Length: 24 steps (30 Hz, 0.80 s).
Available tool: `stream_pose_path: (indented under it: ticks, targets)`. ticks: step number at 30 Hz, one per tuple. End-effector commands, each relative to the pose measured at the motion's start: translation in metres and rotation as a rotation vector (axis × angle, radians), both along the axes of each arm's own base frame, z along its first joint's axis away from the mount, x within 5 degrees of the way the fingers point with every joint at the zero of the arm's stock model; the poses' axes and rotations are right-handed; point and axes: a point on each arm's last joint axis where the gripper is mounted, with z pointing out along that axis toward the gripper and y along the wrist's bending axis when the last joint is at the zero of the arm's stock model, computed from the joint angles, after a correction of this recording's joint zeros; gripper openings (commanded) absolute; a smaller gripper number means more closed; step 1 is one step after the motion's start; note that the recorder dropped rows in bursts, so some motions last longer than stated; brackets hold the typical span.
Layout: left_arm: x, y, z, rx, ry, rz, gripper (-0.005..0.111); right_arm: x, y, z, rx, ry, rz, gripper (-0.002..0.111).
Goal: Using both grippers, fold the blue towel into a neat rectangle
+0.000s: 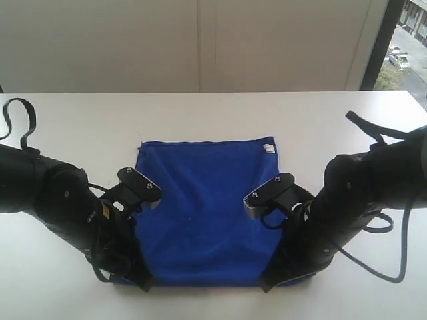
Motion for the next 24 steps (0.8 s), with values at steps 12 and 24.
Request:
stream_pose_path:
  ticks: [12,24]
  targets:
    - [-0.018,0.015,0.044,-0.036,-0.073,0.005,0.000,-0.020,-0.002,0.057,-0.002,-0.082,-0.001,0.000]
    - [0.021,-0.011,0.058,-0.241,-0.272,0.141,0.000,0.039,0.022,0.081,0.107,-0.361,-0.009,0.000]
